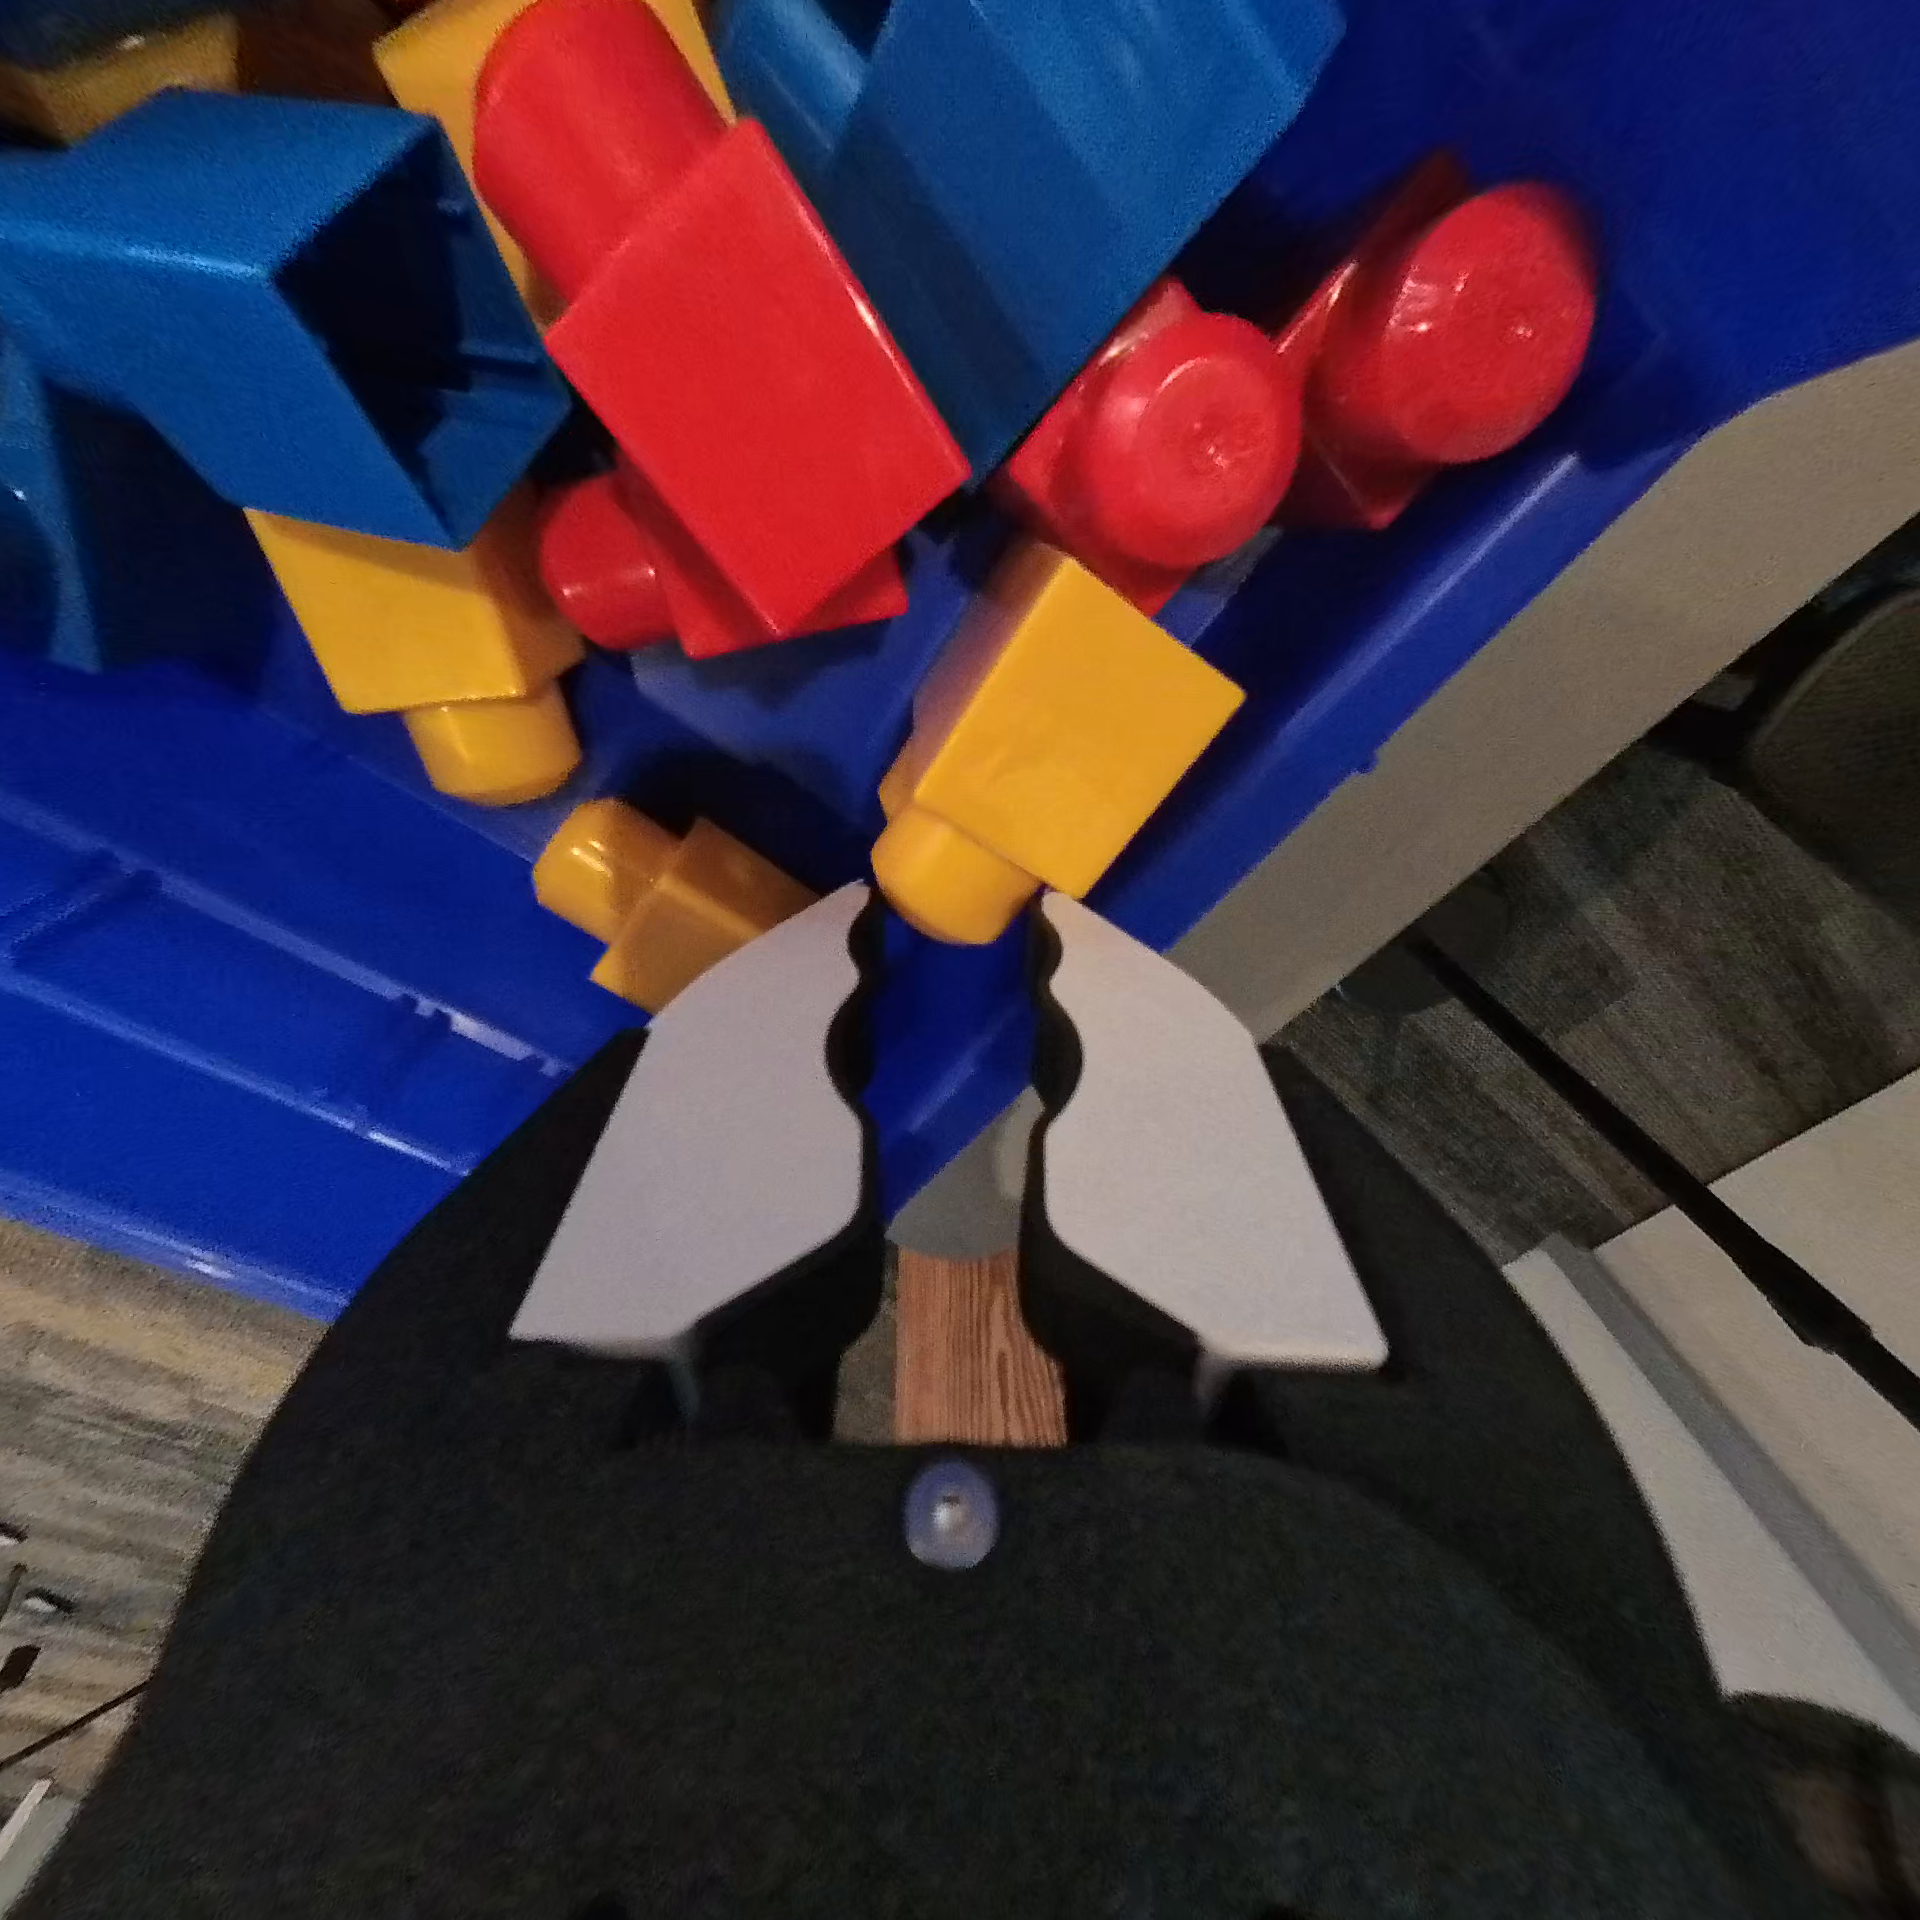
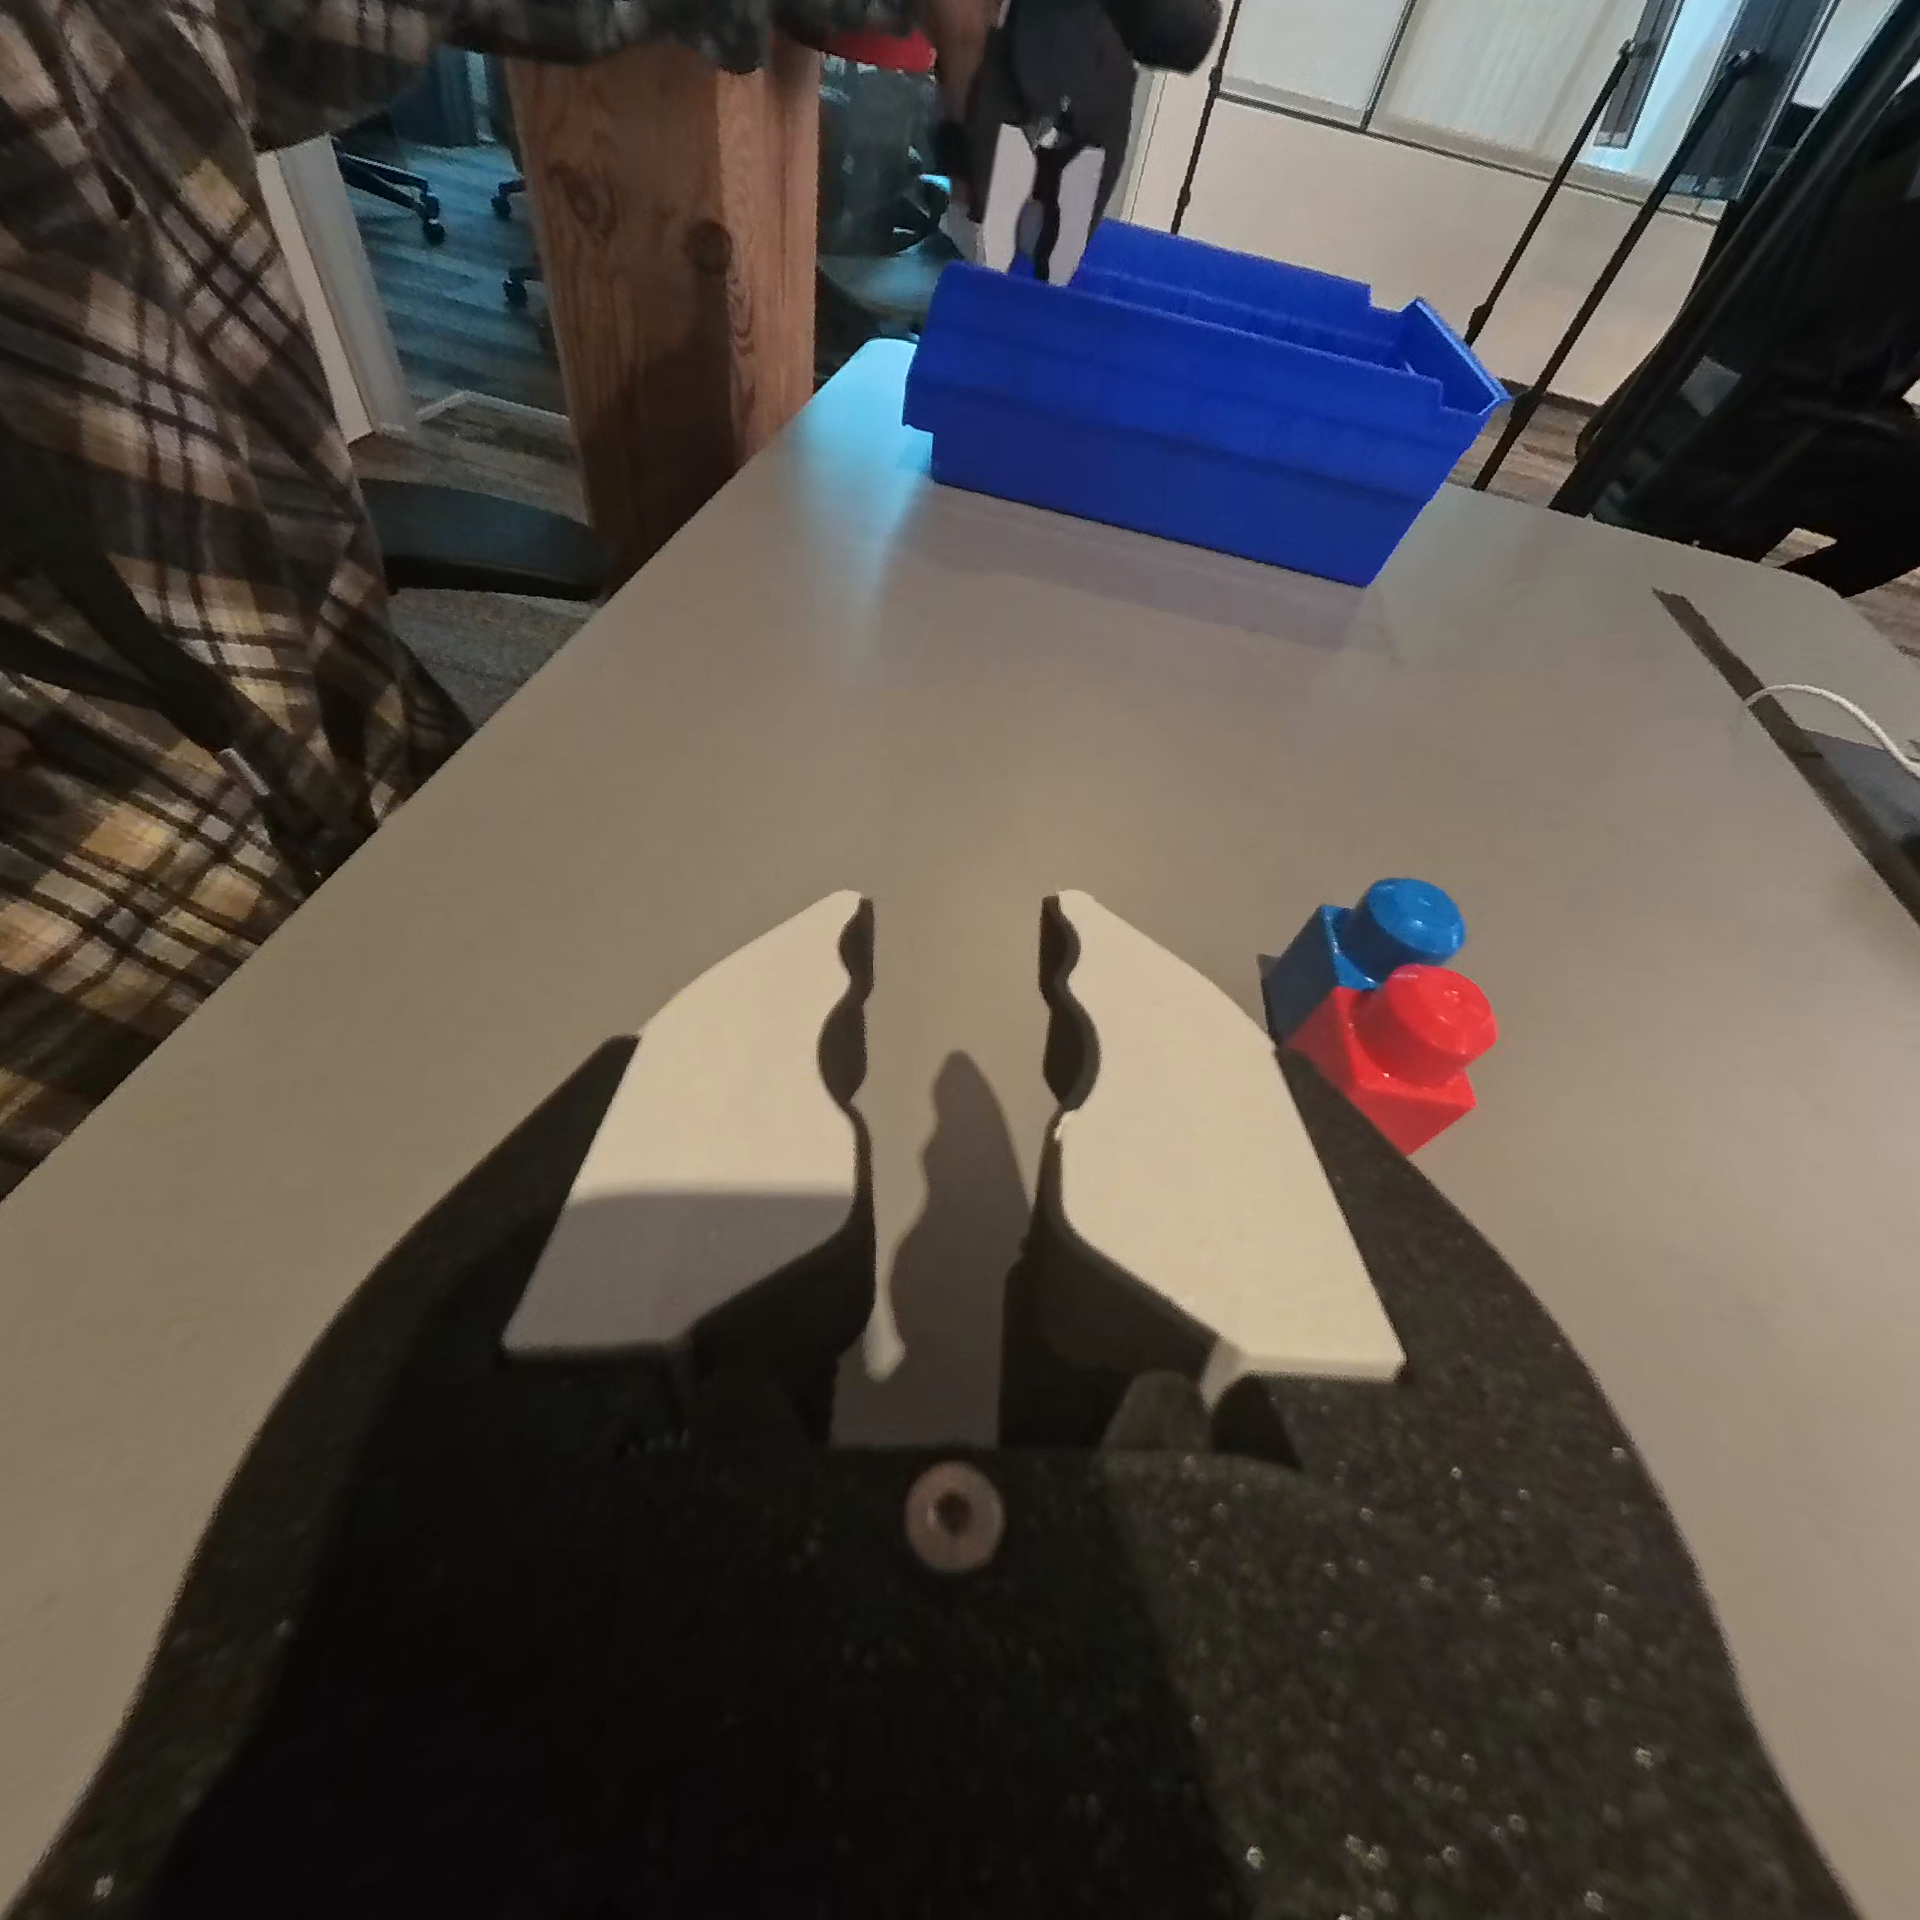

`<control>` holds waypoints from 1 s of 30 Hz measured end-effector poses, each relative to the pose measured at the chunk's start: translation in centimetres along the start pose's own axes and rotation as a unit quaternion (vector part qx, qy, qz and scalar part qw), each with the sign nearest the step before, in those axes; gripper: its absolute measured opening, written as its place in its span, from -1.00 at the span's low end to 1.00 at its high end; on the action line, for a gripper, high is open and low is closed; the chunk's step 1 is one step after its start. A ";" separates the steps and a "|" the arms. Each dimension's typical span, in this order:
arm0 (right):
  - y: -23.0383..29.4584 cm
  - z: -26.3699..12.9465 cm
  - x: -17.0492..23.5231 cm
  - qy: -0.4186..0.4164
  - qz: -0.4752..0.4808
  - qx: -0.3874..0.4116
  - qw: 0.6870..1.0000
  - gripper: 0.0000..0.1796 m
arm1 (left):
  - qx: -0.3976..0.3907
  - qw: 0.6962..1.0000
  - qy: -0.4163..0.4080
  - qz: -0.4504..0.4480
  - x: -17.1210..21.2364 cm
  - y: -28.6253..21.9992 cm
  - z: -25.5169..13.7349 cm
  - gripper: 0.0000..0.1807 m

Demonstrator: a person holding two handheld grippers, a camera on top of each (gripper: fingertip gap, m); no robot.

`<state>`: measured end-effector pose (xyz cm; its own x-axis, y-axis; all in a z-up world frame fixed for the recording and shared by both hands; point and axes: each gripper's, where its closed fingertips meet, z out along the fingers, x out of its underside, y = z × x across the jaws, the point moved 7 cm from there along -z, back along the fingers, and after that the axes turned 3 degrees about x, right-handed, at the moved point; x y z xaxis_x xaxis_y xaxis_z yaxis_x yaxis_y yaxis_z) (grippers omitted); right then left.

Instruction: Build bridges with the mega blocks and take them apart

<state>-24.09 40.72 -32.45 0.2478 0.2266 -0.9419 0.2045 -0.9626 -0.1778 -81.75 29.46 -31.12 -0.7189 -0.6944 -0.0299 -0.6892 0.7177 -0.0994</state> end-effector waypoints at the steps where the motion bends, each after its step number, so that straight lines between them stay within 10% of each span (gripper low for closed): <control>1: 0.0 0.0 0.0 -0.001 0.000 0.001 1.000 -0.67 | 0.003 1.000 0.000 0.000 -0.1 0.0 0.0 -0.71; 15: -0.2 0.0 -0.1 -0.005 0.004 0.004 1.000 -0.69 | 0.021 0.997 -0.060 -0.041 -2.5 -0.5 -4.1 -1.00; 30: 0.1 0.2 0.0 -0.005 0.008 -0.007 1.000 -0.68 | -0.055 0.985 -0.141 -0.077 -3.6 0.8 -5.6 -0.63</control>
<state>-24.28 40.60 -32.53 0.2412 0.2103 -0.9474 0.2142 -0.9637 -0.1593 -80.20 32.82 -25.56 -0.5625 -0.7705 -0.2998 -0.8046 0.5936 -0.0158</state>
